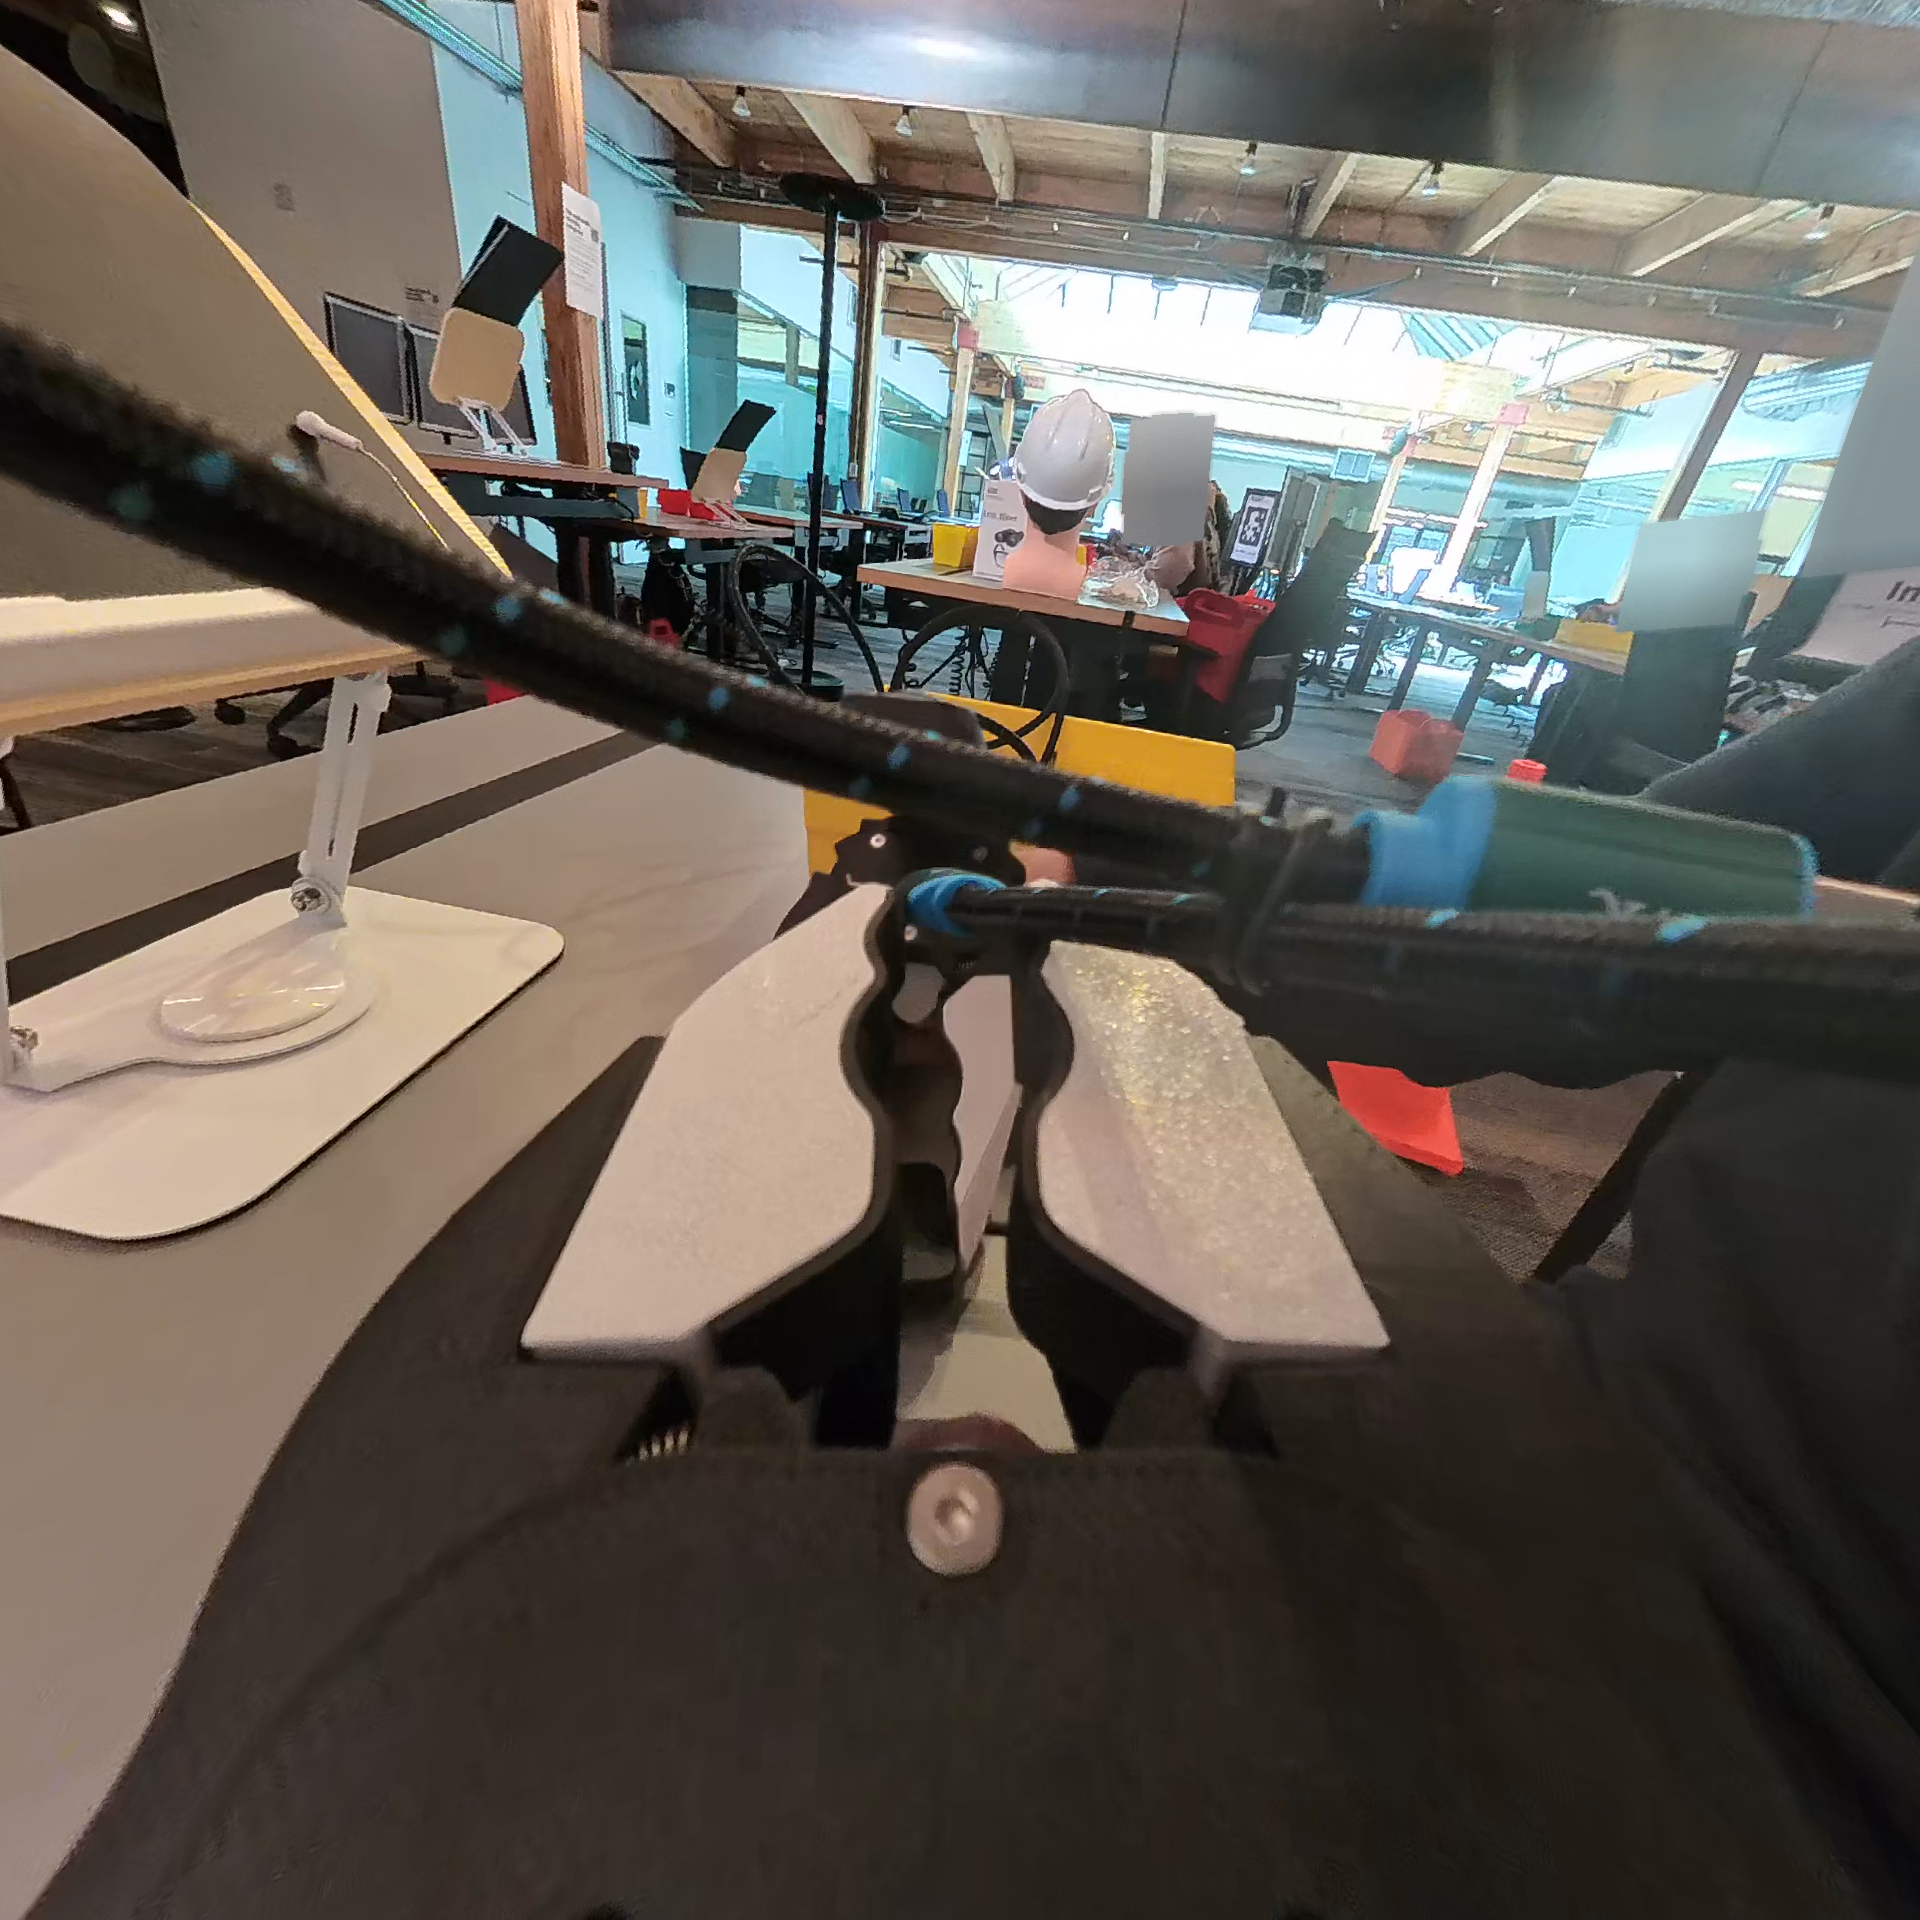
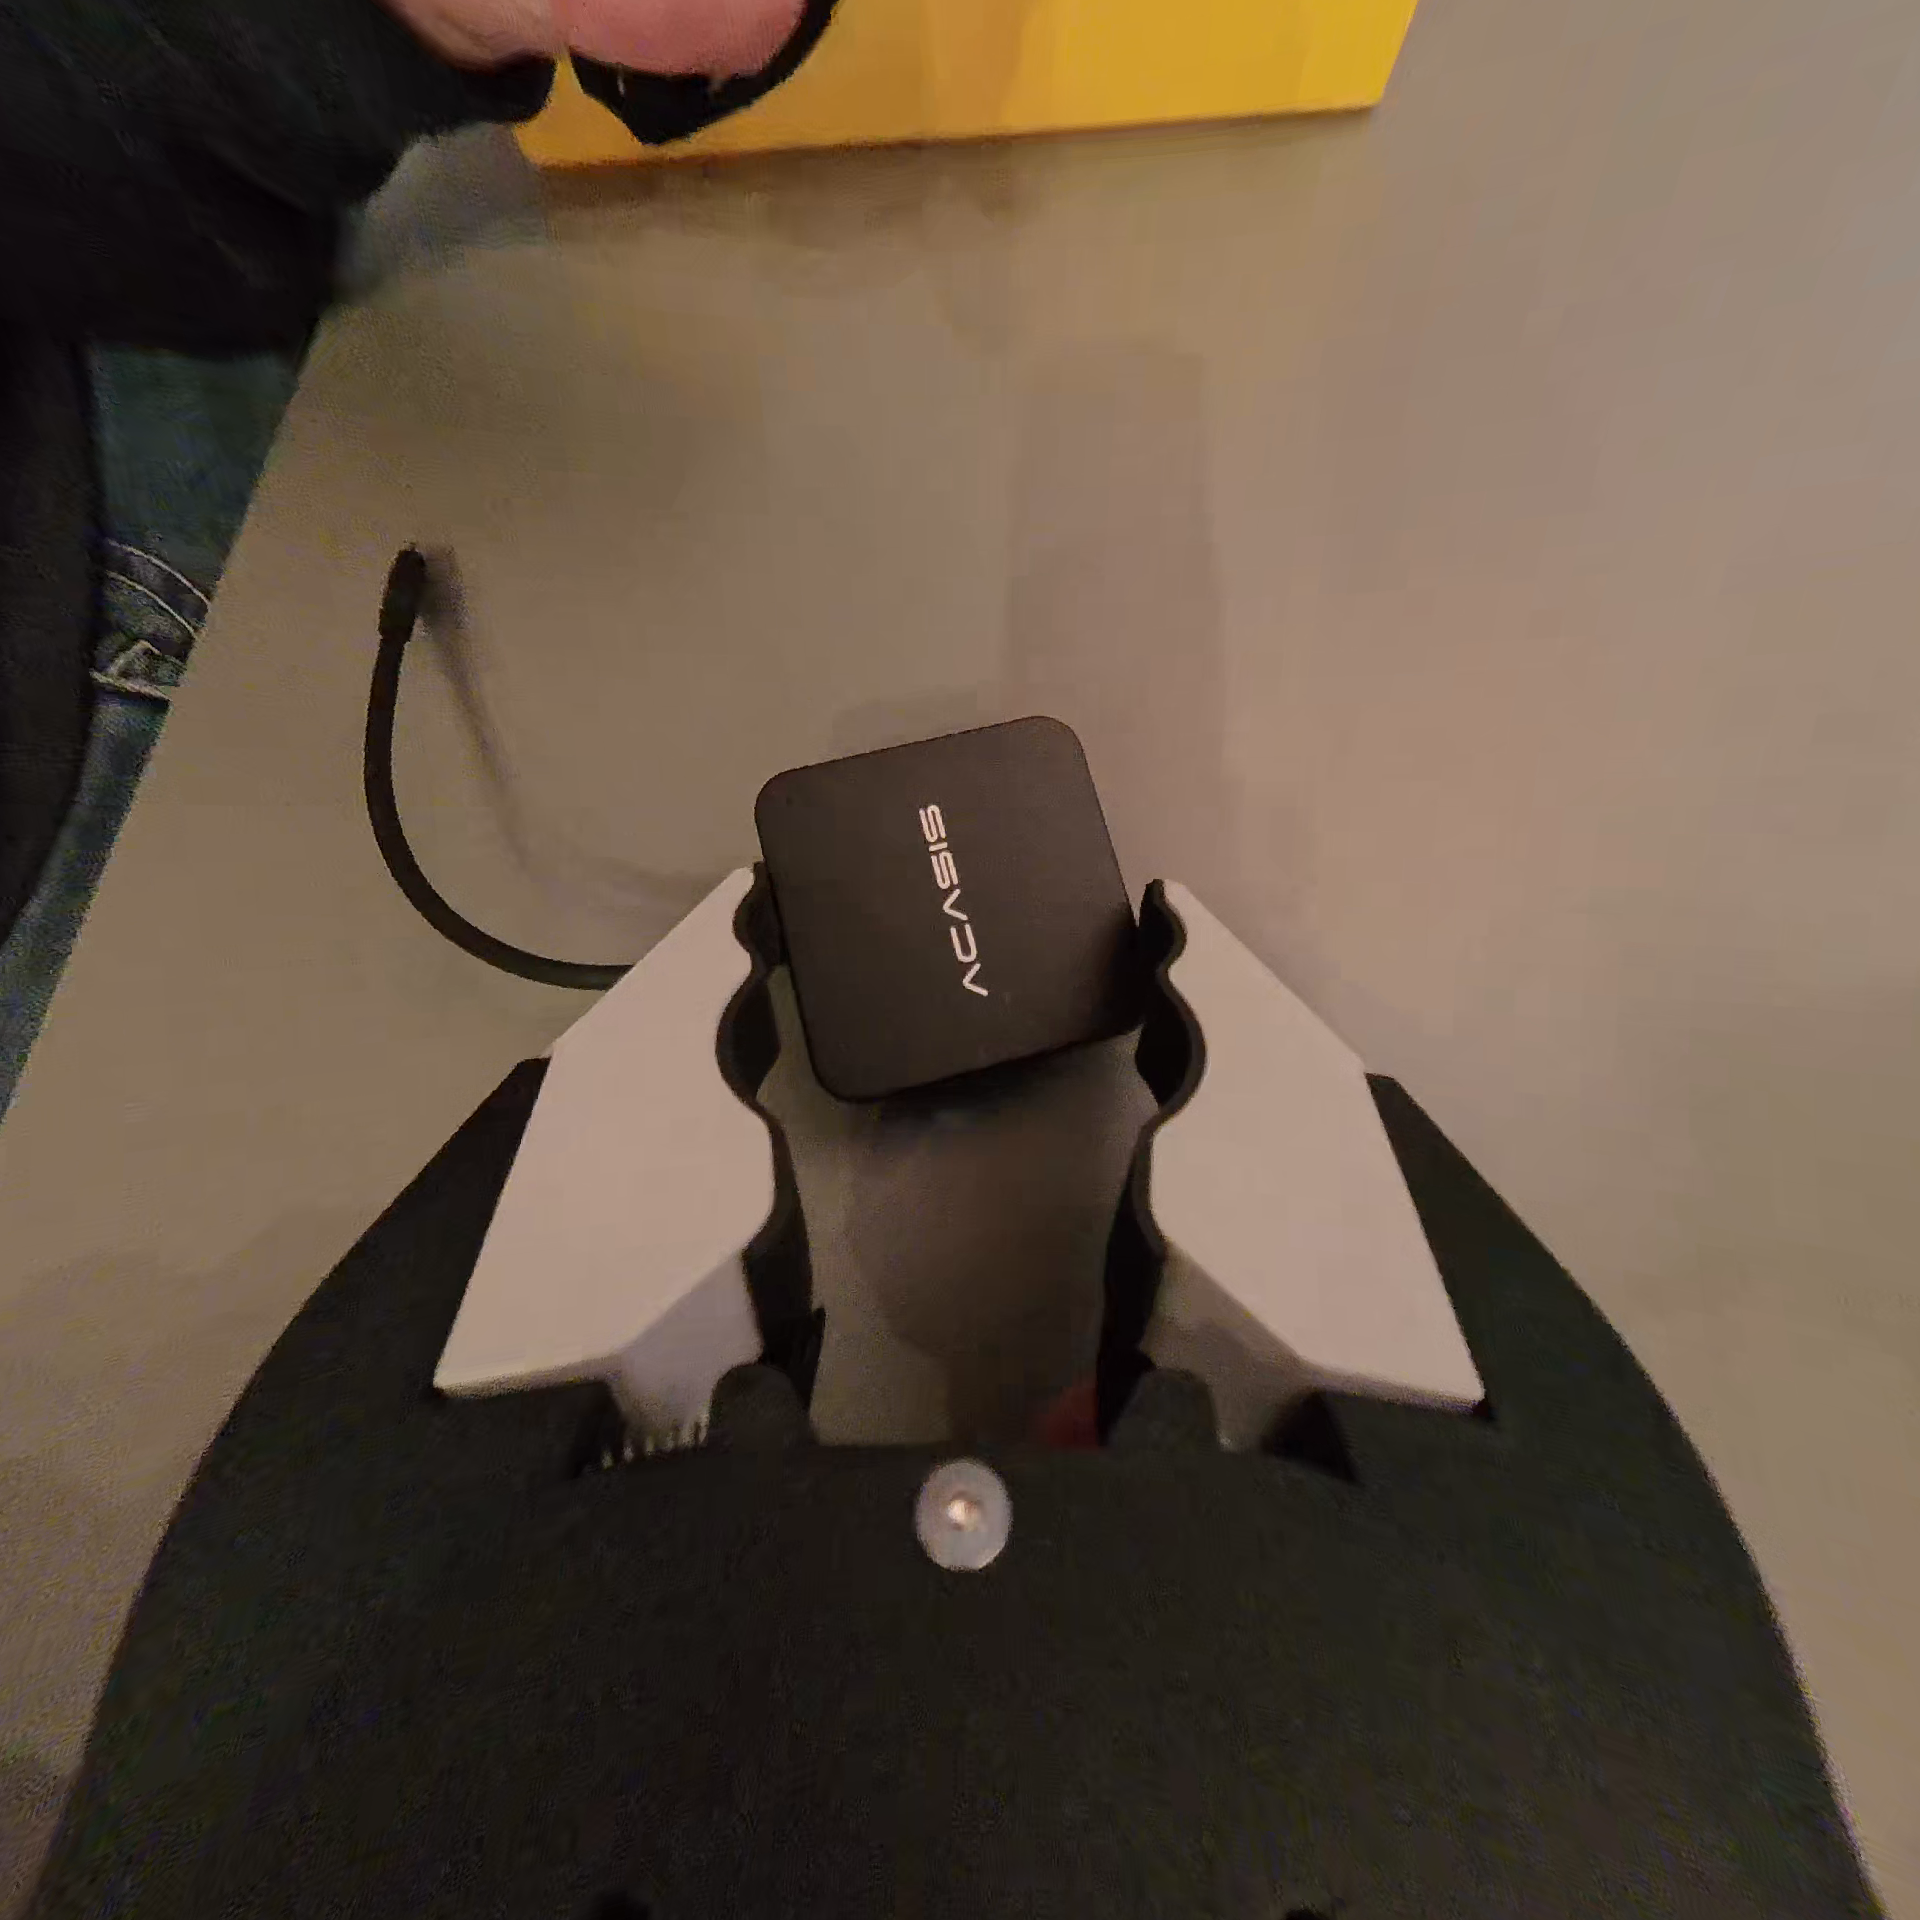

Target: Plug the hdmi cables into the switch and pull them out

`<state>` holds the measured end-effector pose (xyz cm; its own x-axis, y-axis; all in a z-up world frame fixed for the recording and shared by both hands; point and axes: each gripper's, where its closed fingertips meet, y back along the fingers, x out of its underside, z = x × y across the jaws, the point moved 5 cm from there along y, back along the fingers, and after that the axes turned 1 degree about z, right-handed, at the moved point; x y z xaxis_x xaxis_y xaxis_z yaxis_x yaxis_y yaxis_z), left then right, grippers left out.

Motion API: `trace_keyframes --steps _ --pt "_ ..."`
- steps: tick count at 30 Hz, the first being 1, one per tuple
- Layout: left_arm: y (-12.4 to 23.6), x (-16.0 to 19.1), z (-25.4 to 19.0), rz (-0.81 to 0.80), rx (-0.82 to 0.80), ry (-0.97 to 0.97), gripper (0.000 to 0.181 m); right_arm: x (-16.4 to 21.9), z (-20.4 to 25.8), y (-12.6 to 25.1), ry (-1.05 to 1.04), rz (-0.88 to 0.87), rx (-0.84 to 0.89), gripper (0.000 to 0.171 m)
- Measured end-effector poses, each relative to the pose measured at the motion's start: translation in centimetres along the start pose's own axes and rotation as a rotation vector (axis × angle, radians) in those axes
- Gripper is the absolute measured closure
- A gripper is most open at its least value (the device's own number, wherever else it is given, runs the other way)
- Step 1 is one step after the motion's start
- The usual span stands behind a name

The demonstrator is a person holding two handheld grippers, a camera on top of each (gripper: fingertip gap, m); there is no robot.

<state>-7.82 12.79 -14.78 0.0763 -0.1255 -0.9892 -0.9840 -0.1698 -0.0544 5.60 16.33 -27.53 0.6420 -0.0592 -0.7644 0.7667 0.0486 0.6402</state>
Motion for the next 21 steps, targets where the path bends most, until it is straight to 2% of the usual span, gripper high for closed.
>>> trace_keyframes --steps 9,21 --pt "-0.4 1.1 0.5 0.070 -0.034 -0.018 0.162 -2.1 0.3 3.6 -0.138 -0.389 -0.075 0.104" --pt "-1.9 3.8 0.6 0.220 -0.052 -0.065 0.163 -2.8 0.6 4.6 -0.155 -0.522 -0.126 0.104"
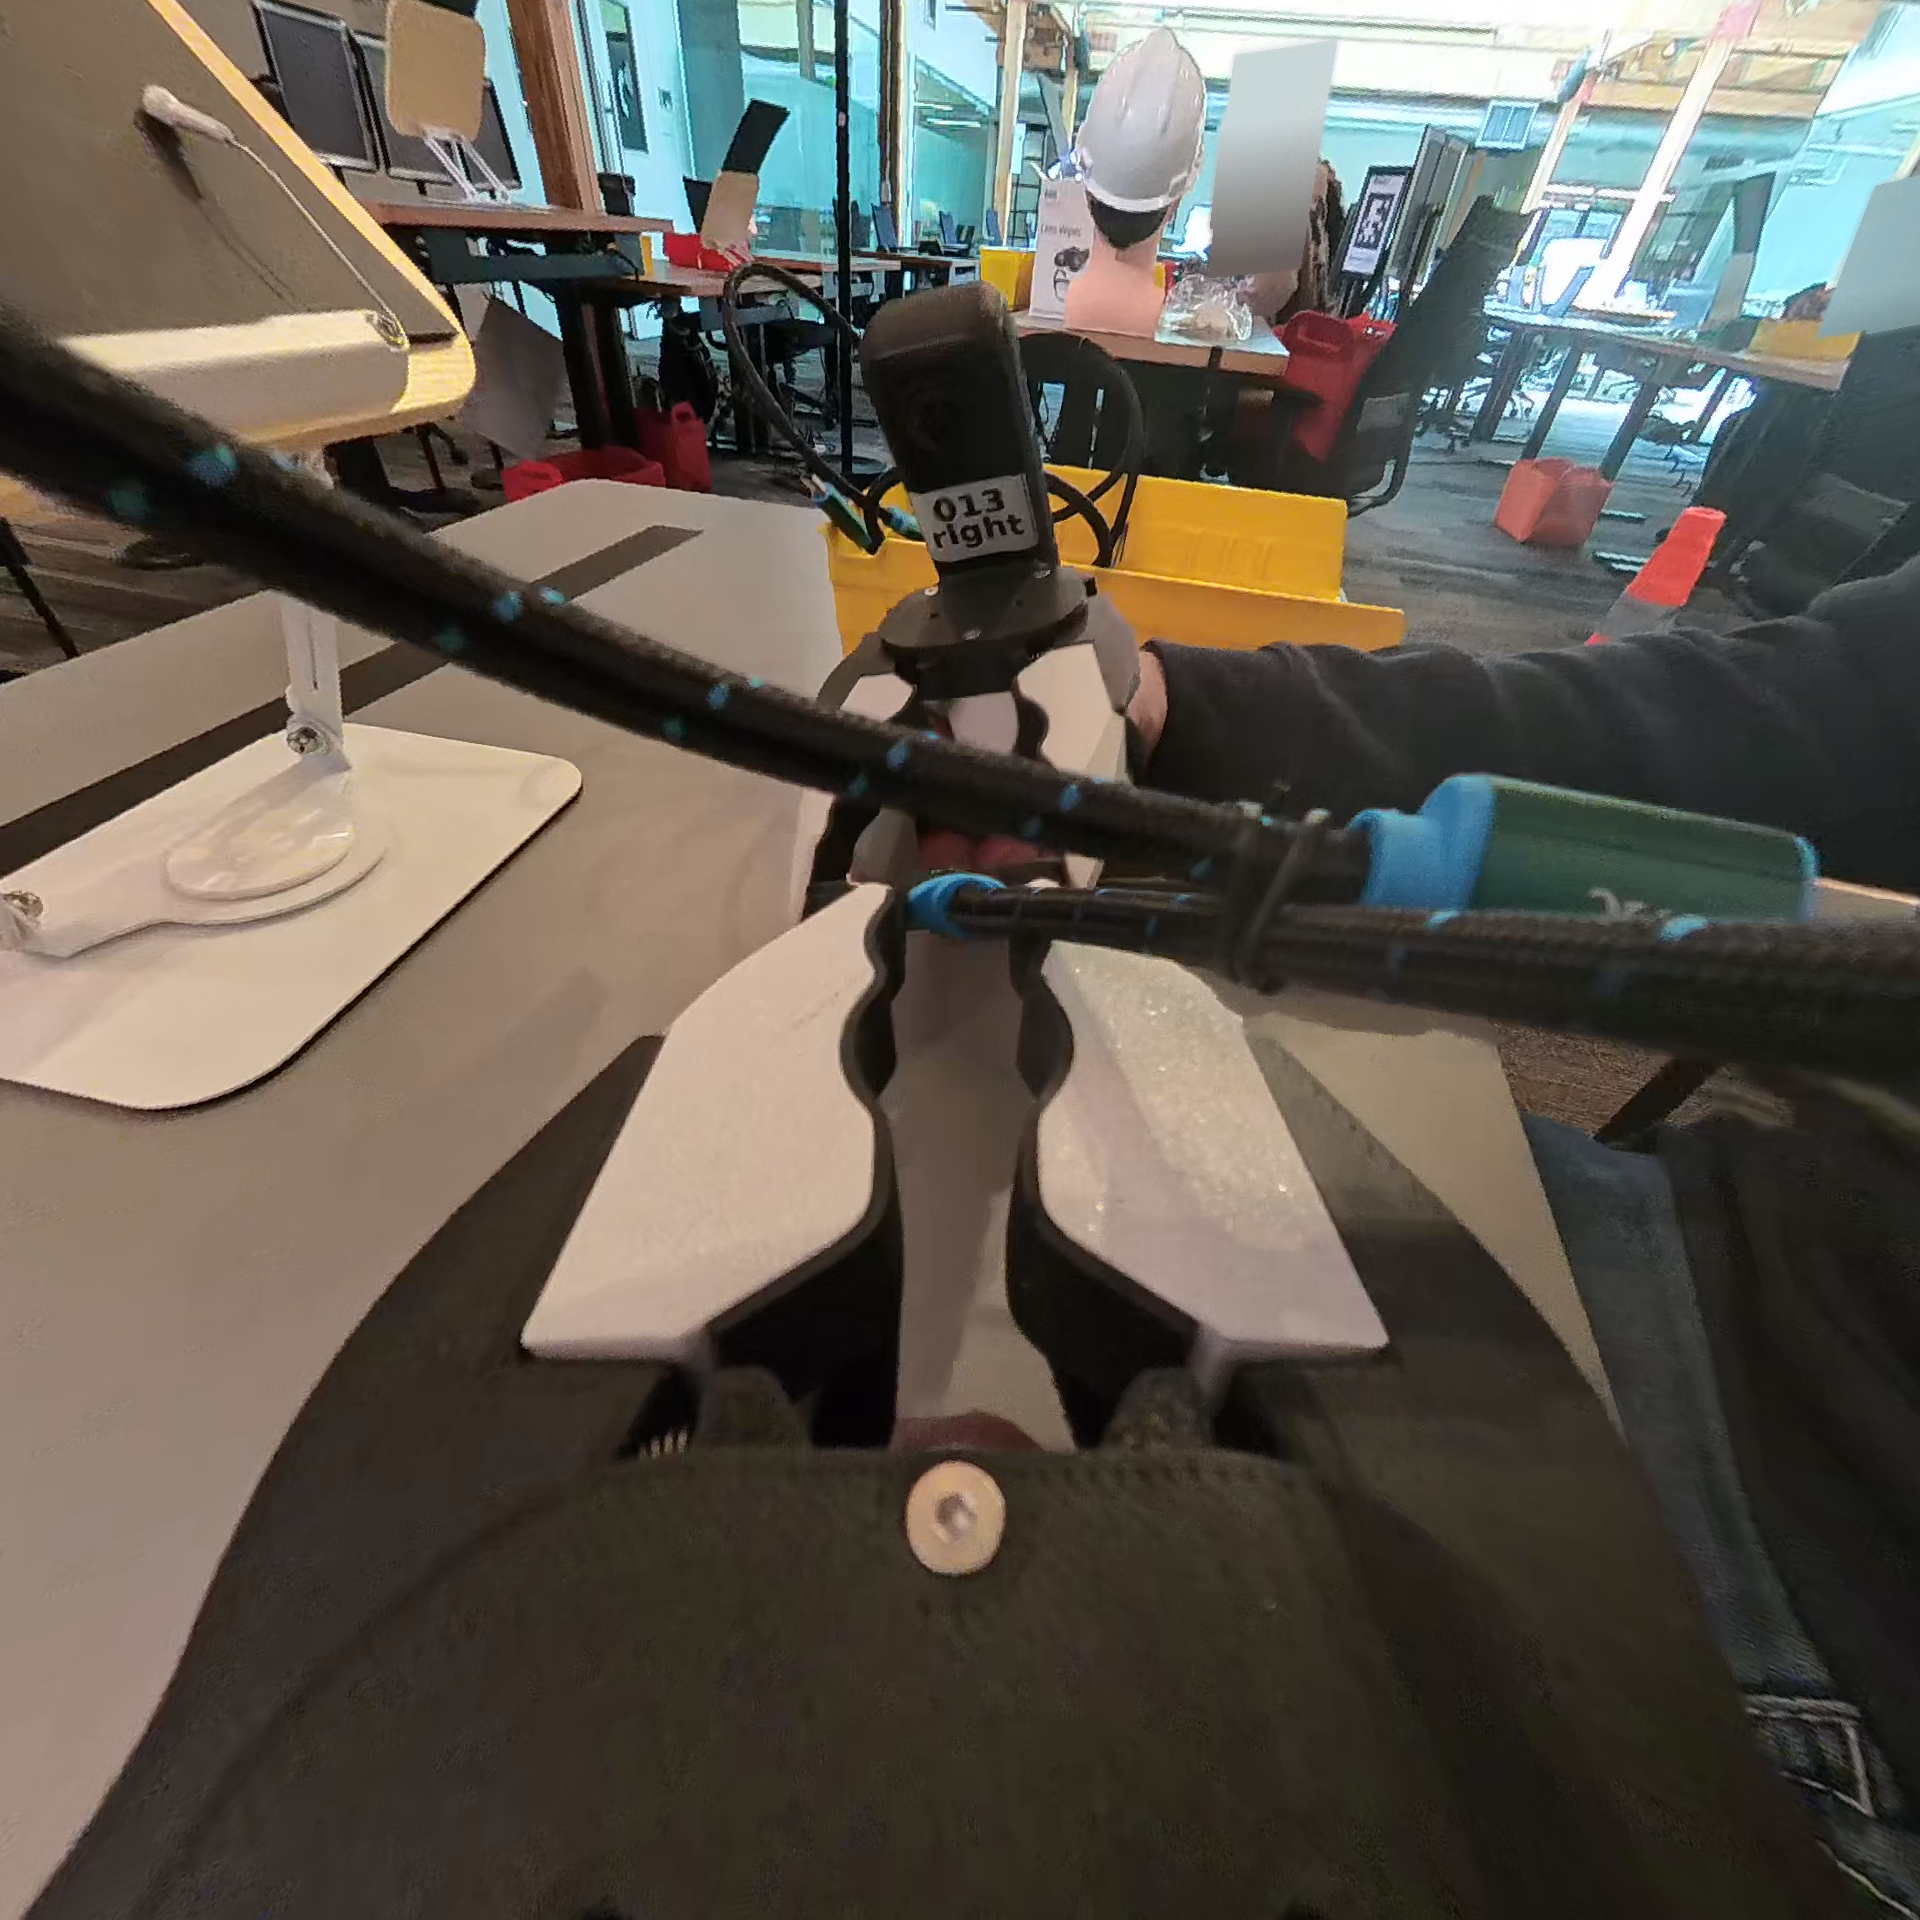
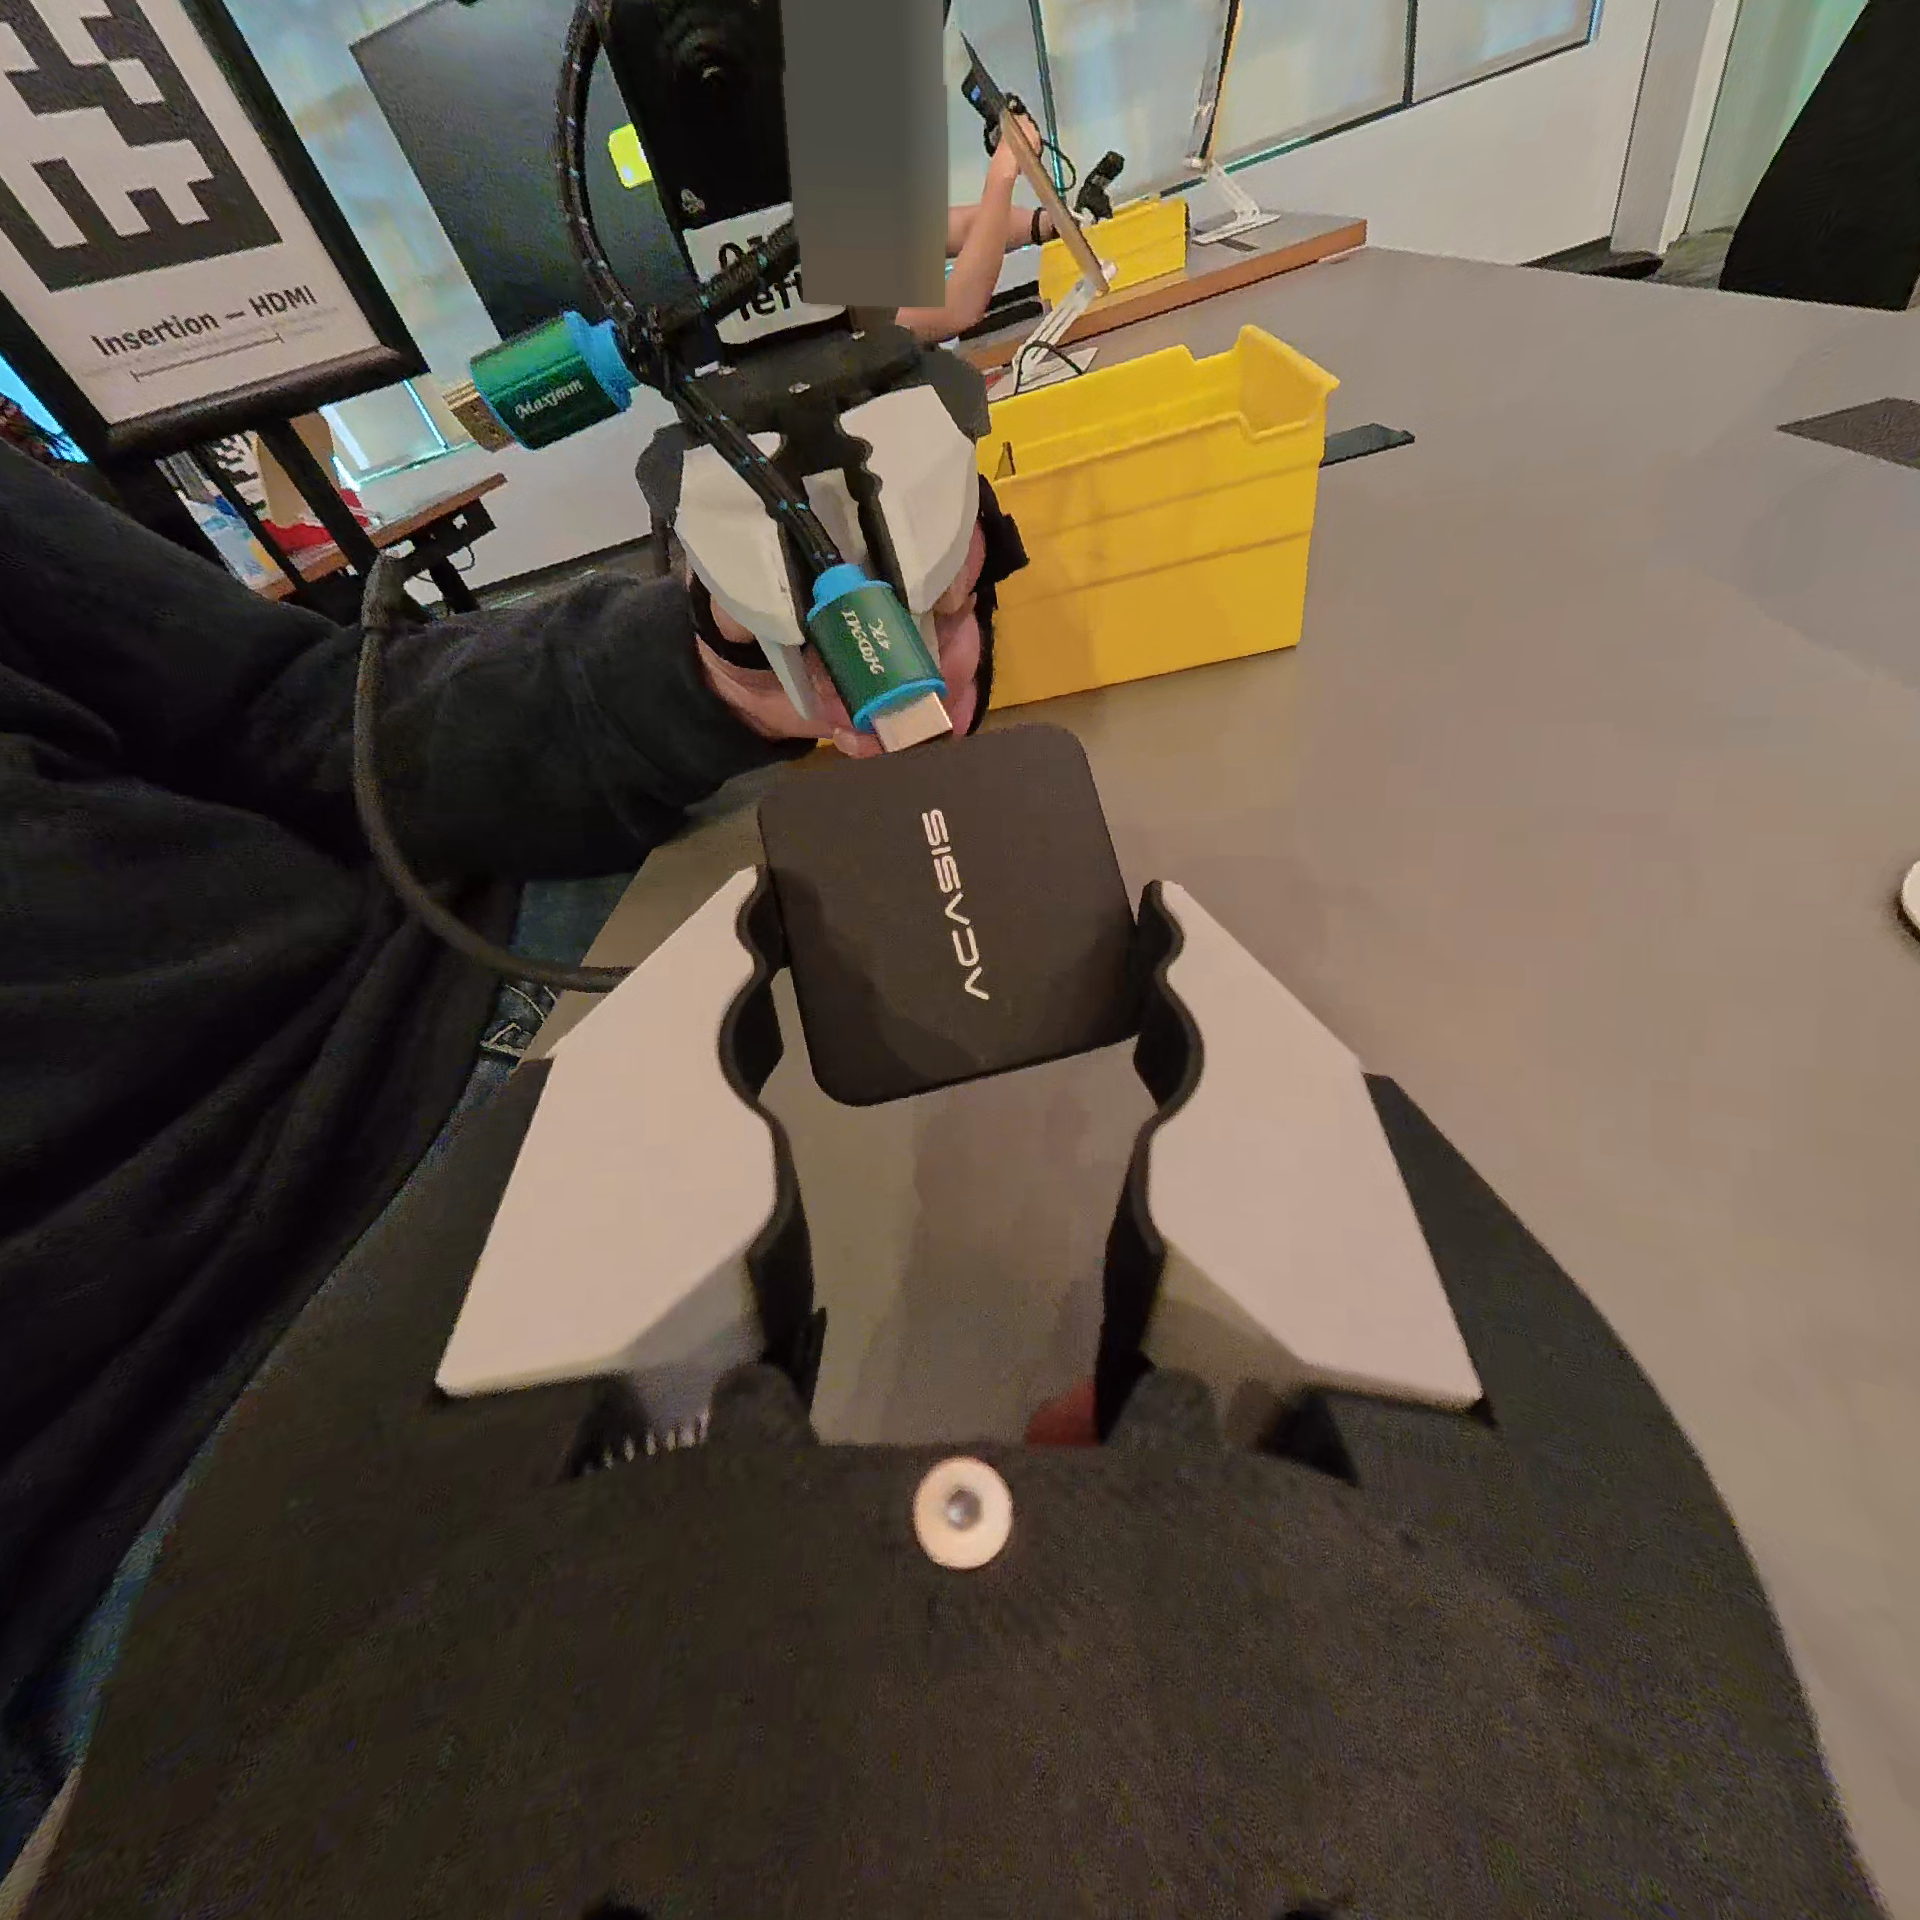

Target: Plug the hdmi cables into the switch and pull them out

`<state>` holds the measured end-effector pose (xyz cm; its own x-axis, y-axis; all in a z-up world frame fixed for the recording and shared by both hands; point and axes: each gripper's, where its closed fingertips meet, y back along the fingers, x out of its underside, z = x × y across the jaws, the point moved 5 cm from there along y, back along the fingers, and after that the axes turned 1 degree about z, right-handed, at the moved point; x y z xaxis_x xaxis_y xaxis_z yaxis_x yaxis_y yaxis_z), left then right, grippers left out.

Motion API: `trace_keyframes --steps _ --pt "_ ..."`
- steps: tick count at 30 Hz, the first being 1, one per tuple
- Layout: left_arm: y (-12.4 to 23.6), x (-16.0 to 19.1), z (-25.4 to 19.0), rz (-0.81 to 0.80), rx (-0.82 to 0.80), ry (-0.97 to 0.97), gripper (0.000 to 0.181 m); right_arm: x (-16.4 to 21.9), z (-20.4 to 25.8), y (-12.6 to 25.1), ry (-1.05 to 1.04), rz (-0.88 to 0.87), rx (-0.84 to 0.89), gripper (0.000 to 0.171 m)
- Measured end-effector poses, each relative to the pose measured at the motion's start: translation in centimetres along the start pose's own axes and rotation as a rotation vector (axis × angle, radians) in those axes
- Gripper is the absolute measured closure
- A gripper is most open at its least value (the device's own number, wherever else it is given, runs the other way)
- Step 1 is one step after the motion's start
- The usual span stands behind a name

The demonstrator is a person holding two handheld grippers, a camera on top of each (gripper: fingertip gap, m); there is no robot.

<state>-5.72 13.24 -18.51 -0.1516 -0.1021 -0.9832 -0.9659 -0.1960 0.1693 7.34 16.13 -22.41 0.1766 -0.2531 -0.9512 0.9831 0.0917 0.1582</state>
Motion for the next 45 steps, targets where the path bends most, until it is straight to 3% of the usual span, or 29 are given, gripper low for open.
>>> trace_keyframes --steps 24,45 --pt "0.0 0.7 0.0 0.088 0.032 -0.006 0.163 0.5 0.9 -0.8 0.047 0.042 -0.034 0.105" --pt "-0.5 1.6 0.5 0.039 0.075 0.097 0.163 0.6 1.2 -0.7 0.079 0.042 -0.029 0.110"
